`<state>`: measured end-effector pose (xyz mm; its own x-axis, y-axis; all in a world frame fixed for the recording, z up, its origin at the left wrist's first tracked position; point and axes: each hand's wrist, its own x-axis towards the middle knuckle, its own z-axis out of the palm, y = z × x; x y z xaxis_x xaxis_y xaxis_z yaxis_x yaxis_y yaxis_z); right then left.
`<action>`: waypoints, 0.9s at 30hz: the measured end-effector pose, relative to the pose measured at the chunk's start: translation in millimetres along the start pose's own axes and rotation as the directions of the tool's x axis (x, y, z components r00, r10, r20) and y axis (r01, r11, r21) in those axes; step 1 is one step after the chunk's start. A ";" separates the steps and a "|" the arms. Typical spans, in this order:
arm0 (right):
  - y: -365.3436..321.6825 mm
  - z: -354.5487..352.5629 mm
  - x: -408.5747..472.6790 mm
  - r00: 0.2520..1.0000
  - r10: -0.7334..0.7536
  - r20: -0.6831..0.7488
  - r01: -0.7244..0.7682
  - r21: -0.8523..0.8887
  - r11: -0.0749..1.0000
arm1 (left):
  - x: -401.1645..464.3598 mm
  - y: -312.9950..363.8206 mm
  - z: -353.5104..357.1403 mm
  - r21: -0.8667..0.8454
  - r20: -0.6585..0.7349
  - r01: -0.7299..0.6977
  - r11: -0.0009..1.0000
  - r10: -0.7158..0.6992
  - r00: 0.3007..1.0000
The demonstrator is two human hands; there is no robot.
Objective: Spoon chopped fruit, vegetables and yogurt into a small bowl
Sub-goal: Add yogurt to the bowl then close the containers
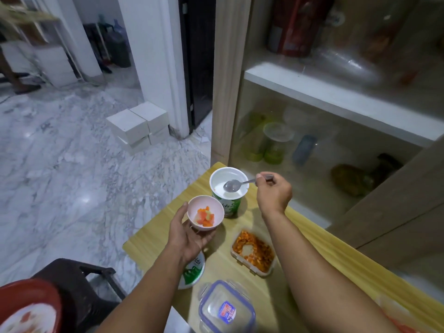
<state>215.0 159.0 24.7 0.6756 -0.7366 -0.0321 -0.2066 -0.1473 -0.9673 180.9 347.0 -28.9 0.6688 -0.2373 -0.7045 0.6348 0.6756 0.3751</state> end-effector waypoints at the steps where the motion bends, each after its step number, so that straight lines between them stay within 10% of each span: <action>1: 1.1 6.5 3.7 1.000 0.020 0.016 -0.019 -0.038 0.999 | 1.8 3.4 -0.7 -0.015 0.014 -0.008 1.000 0.008 1.000; 13: 8.6 44.4 7.3 0.975 0.220 0.019 -0.208 -0.246 0.947 | 12.6 27.0 -7.0 -0.064 0.059 -0.055 0.996 0.058 0.997; 21: 7.3 13.2 20.2 0.852 0.521 -0.060 -0.521 0.011 0.854 | 15.6 28.4 -6.9 -0.013 0.036 -0.082 0.997 0.082 0.996; 27: -11.6 0.0 17.8 0.902 0.432 0.001 -0.430 0.118 0.895 | 14.2 24.0 4.7 -0.016 0.029 -0.091 0.996 0.092 0.995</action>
<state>229.4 147.6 35.4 0.5208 -0.7269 -0.4476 -0.3919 0.2623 -0.8819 207.4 356.5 -27.1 0.7350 -0.1944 -0.6496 0.5649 0.7054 0.4281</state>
